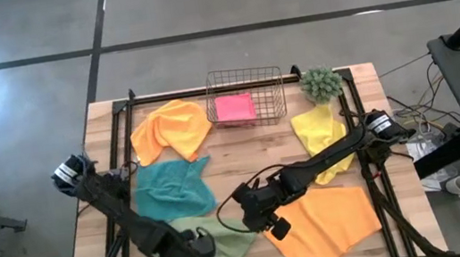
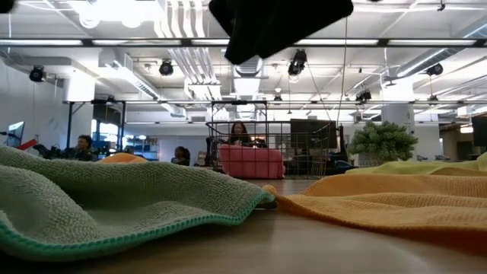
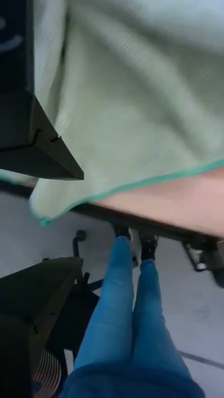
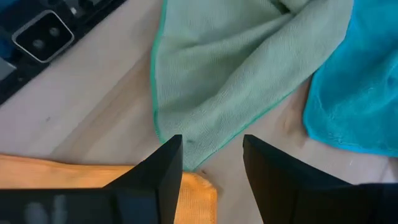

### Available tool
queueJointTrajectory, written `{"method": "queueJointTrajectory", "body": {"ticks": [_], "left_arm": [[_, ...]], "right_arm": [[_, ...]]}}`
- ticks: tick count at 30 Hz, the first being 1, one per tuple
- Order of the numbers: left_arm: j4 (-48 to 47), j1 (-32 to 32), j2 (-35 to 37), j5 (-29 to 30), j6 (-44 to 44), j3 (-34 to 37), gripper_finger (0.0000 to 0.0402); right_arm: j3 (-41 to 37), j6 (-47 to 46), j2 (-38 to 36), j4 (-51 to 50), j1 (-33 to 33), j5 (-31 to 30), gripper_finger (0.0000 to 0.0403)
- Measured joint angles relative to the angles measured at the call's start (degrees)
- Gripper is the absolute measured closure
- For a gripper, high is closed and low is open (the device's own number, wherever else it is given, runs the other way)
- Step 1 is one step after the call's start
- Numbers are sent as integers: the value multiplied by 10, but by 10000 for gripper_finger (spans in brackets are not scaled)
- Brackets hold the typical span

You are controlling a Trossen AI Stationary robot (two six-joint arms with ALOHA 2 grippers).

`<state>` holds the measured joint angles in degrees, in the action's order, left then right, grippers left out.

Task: Fold microfiber towels
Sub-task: Fold the green microfiber cloth

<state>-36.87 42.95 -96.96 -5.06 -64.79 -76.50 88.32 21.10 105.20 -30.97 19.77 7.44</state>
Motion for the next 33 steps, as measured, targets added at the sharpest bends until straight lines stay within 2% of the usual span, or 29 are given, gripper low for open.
{"method": "queueJointTrajectory", "body": {"ticks": [7,16,22,33], "left_arm": [[22,36,-63,-15,-64,-25,204],[34,69,-130,-32,-99,-69,204],[34,71,-141,-28,-104,-70,204],[31,72,-203,-26,-134,-69,204]], "right_arm": [[3,12,33,4,8,1,241],[3,14,76,17,24,5,254],[3,16,102,27,27,5,252],[3,27,102,31,28,5,250]]}}
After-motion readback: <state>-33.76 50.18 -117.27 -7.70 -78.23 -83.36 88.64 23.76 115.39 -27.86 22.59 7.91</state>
